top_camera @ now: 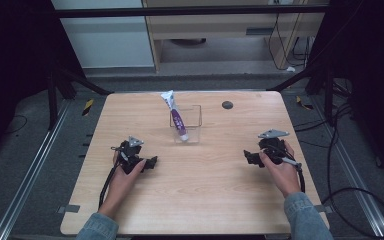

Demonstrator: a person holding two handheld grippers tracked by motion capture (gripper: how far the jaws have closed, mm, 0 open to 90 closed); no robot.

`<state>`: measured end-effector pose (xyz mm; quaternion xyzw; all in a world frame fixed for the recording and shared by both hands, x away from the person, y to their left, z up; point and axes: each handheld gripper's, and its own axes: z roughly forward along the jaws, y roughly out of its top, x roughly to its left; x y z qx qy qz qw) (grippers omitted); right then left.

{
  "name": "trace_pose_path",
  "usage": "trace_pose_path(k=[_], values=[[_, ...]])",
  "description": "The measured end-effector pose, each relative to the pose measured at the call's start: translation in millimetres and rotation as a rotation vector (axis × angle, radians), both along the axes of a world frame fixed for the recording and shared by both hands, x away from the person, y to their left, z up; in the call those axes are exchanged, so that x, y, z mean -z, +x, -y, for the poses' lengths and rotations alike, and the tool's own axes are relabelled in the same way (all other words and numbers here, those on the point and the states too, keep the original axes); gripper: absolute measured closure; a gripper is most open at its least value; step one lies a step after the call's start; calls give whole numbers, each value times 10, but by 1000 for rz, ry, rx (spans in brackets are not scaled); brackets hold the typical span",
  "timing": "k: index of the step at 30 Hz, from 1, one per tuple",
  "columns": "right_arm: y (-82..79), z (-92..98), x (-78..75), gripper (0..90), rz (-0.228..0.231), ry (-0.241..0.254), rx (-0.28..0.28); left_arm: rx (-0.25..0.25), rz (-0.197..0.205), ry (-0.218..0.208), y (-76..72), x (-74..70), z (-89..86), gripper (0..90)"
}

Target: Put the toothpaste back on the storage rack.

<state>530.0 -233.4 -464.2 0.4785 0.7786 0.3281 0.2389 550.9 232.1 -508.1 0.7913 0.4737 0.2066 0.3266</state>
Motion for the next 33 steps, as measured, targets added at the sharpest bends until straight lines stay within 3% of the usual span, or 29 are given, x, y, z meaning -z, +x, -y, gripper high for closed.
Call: trace_pose_path(k=[13, 20, 33], values=[[-41, 48, 263, 75, -33, 24, 13, 0, 0, 0, 0, 0, 0, 0], [-1, 100, 325, 77, -15, 36, 49, 2, 0, 4, 0, -1, -2, 0], [63, 103, 465, 57, -35, 46, 81, 2, 0, 4, 0, -1, -2, 0]])
